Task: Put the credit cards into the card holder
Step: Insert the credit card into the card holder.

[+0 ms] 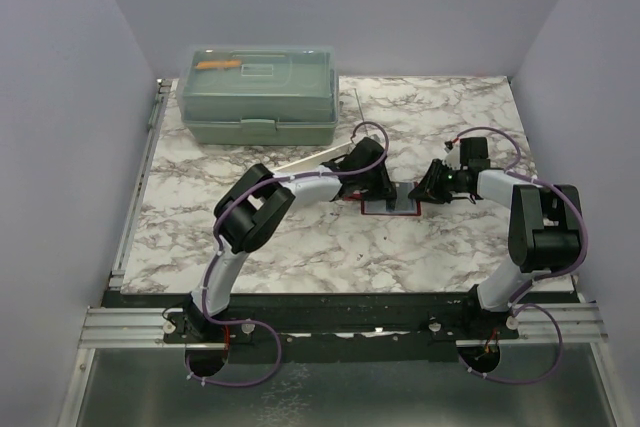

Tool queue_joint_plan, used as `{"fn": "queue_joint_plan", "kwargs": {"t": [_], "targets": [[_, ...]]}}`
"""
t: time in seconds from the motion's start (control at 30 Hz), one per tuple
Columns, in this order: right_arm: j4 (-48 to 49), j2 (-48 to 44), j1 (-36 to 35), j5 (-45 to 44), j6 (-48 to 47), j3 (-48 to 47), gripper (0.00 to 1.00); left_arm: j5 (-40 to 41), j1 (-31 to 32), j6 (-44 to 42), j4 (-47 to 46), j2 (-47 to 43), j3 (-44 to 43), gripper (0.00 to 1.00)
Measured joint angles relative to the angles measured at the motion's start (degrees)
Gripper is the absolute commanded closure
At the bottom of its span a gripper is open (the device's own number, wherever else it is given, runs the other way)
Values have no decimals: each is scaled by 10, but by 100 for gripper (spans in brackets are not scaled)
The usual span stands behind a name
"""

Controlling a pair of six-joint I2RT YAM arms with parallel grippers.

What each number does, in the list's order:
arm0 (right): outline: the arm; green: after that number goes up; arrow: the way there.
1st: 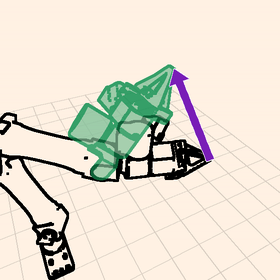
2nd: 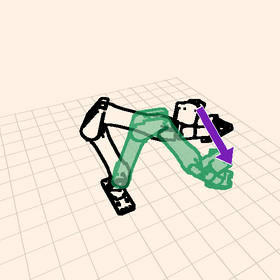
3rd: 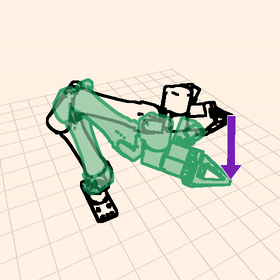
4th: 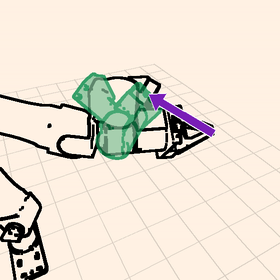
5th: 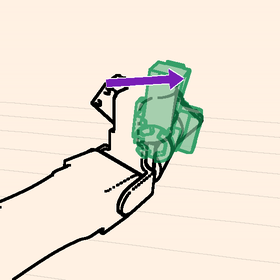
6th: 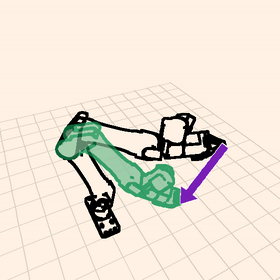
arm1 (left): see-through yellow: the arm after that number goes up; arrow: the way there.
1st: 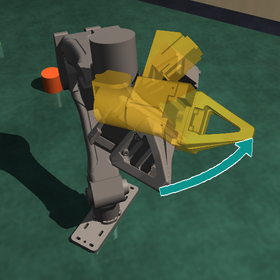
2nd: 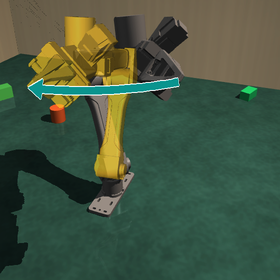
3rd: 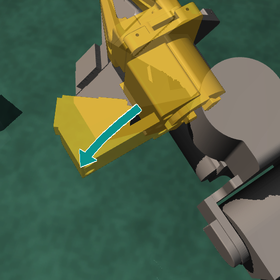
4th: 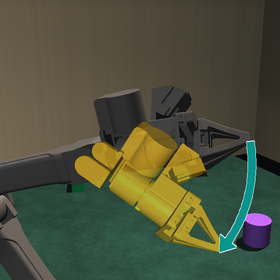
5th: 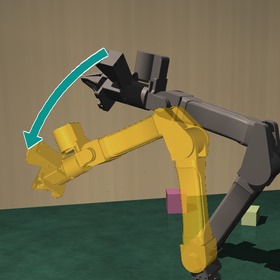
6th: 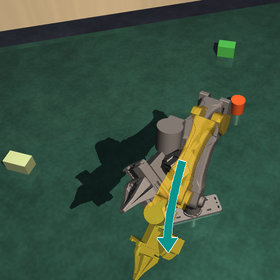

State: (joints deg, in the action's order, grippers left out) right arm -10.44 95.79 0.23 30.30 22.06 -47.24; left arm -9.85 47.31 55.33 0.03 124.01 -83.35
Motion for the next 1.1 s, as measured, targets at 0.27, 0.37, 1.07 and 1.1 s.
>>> {"fn": "queue_joint_plan", "kwargs": {"t": [0.27,0.37,1.07,1.1], "targets": [[-29,-14,-3,-9,-5,0,62,13,16,-33,51,-9,-12,58],[-42,-17,-6,-10,-12,0,77,5,18,-41,68,-13,-13,75],[-36,-17,-5,10,-11,5,71,-97,-21,-17,17,-62,59,51],[-40,-17,-5,10,-12,5,70,-103,-24,-13,9,-62,61,51]]}}
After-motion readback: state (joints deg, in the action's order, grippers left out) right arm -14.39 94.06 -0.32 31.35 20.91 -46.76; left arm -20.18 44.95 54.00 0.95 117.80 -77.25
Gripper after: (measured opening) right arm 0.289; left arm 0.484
